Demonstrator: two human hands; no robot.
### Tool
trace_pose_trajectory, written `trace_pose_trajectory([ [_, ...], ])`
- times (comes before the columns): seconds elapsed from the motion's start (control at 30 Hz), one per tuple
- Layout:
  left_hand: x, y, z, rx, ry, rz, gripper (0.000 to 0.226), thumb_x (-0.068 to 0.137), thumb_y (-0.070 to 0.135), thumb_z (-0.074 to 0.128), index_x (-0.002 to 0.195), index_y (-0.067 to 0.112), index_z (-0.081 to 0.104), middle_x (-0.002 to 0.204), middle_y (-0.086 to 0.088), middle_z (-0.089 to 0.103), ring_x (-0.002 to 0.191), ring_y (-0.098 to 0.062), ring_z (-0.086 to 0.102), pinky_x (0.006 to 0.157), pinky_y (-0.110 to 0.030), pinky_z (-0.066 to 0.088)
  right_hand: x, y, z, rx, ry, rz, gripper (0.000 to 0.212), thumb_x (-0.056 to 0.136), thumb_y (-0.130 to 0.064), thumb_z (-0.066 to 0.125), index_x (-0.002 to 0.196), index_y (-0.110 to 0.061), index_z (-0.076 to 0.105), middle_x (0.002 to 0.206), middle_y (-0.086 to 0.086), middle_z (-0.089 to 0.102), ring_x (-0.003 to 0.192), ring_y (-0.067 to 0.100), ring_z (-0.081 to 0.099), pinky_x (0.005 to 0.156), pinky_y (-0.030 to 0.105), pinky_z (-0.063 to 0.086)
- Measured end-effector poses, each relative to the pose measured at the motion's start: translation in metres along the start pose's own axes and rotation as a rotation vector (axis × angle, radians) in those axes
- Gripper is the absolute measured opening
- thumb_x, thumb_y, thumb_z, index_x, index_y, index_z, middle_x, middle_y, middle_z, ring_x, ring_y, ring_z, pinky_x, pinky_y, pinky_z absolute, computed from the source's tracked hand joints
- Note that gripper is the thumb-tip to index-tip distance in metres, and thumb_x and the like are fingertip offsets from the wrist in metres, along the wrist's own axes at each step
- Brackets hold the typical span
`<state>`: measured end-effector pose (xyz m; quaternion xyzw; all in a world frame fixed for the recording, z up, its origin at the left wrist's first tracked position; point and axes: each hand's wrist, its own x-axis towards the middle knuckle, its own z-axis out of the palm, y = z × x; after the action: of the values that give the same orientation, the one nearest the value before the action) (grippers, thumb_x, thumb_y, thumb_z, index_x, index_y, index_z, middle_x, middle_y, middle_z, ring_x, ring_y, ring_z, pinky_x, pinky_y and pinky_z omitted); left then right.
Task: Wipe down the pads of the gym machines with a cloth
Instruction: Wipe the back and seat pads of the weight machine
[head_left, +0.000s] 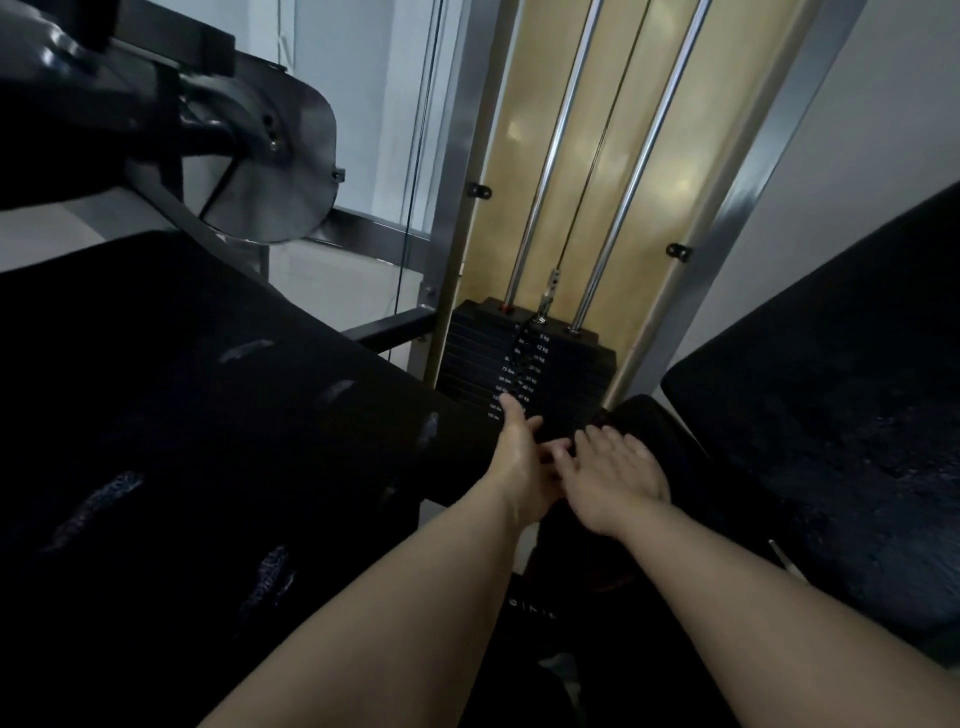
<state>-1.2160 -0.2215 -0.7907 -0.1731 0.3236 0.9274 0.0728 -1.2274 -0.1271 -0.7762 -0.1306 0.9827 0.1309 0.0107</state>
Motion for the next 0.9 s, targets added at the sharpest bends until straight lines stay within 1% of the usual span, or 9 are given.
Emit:
trace_pose_trajectory([
  [0.1, 0.003, 0.009, -0.002, 0.419, 0.061, 0.125, 0.056, 0.097, 0.059, 0.027, 0.116, 0.014, 0.056, 0.098, -0.010, 0.062, 0.092, -0.026, 0.060, 0.075, -0.037, 0.047, -0.005, 0.001, 0.007, -0.362, -0.074, -0.066, 0.076, 0.095, -0.061, 0.020, 0.153, -0.015, 0.003, 0.160, 0.011, -0.006, 0.147, 0.028, -0.008, 0.118, 0.043, -0.004],
  [0.2, 0.016, 0.019, -0.015, 1.088, 0.160, 0.437, 0.042, 0.100, 0.044, 0.037, 0.099, 0.012, 0.065, 0.086, -0.002, 0.063, 0.087, -0.020, 0.060, 0.078, -0.032, 0.048, -0.005, 0.000, 0.006, -0.514, -0.142, -0.077, 0.089, 0.087, -0.070, 0.034, 0.153, -0.018, 0.005, 0.159, 0.017, -0.010, 0.145, 0.036, -0.011, 0.117, 0.048, -0.004],
  [0.27, 0.018, 0.033, -0.028, 1.534, 0.232, 0.600, 0.032, 0.098, 0.038, 0.042, 0.105, 0.016, 0.064, 0.097, -0.002, 0.061, 0.090, -0.019, 0.058, 0.077, -0.033, 0.047, -0.004, -0.002, 0.007, -0.543, -0.146, -0.096, 0.085, 0.090, -0.067, 0.035, 0.153, -0.018, 0.009, 0.159, 0.018, -0.008, 0.145, 0.038, -0.009, 0.116, 0.049, -0.002],
  [0.4, 0.020, 0.066, -0.059, 2.104, 0.320, 0.671, 0.034, 0.095, 0.036, 0.042, 0.121, 0.021, 0.057, 0.127, -0.006, 0.048, 0.122, -0.026, 0.043, 0.100, -0.043, 0.038, -0.011, -0.007, 0.015, -0.602, -0.148, -0.190, 0.062, 0.100, -0.043, 0.034, 0.151, -0.011, 0.017, 0.158, 0.022, 0.000, 0.145, 0.040, 0.002, 0.117, 0.051, 0.007],
  [0.53, 0.011, 0.081, -0.081, 2.307, 0.292, 0.544, 0.053, 0.098, 0.044, 0.030, 0.145, 0.020, 0.034, 0.157, -0.010, 0.018, 0.147, -0.027, 0.004, 0.118, -0.049, 0.003, -0.019, -0.011, 0.016, -0.679, -0.210, -0.365, 0.052, 0.102, -0.022, 0.034, 0.148, -0.001, 0.022, 0.155, 0.029, 0.009, 0.143, 0.045, 0.011, 0.116, 0.053, 0.013],
  [0.7, -0.005, 0.083, -0.074, 2.433, 0.291, 0.454, 0.063, 0.099, 0.050, 0.019, 0.152, 0.016, 0.017, 0.160, -0.010, 0.003, 0.147, -0.026, -0.007, 0.117, -0.048, -0.008, -0.015, 0.007, 0.002, -0.317, -0.180, -0.450, 0.027, 0.098, -0.012, 0.038, 0.122, -0.006, 0.049, 0.129, 0.018, 0.052, 0.123, 0.031, 0.046, 0.105, 0.040, 0.037],
  [0.77, -0.015, 0.086, -0.077, 2.474, 0.357, 0.370, 0.065, 0.099, 0.050, 0.015, 0.152, 0.014, 0.012, 0.160, -0.012, -0.003, 0.147, -0.027, -0.011, 0.115, -0.049, -0.011, -0.010, 0.011, -0.012, -0.037, -0.132, -0.395, 0.021, 0.102, -0.021, 0.037, 0.113, -0.009, 0.051, 0.116, 0.010, 0.059, 0.106, 0.025, 0.056, 0.086, 0.033, 0.046],
  [0.83, -0.023, 0.090, -0.084, 2.479, 0.410, 0.297, 0.066, 0.098, 0.050, 0.011, 0.152, 0.012, 0.006, 0.159, -0.013, -0.009, 0.146, -0.027, -0.014, 0.115, -0.050, -0.012, -0.001, 0.011, -0.031, 0.216, -0.074, -0.211, 0.027, 0.101, -0.034, 0.042, 0.109, -0.009, 0.050, 0.105, 0.009, 0.062, 0.095, 0.027, 0.061, 0.065, 0.029, 0.041],
  [0.9, -0.026, 0.092, -0.088, 2.423, 0.435, 0.249, 0.067, 0.097, 0.051, 0.008, 0.152, 0.012, 0.002, 0.159, -0.012, -0.012, 0.146, -0.027, -0.015, 0.117, -0.049, -0.010, 0.013, 0.010, -0.039, 0.506, -0.079, 0.042, 0.034, 0.094, -0.038, 0.055, 0.109, -0.007, 0.049, 0.102, 0.012, 0.061, 0.094, 0.031, 0.061, 0.064, 0.030, 0.040],
])
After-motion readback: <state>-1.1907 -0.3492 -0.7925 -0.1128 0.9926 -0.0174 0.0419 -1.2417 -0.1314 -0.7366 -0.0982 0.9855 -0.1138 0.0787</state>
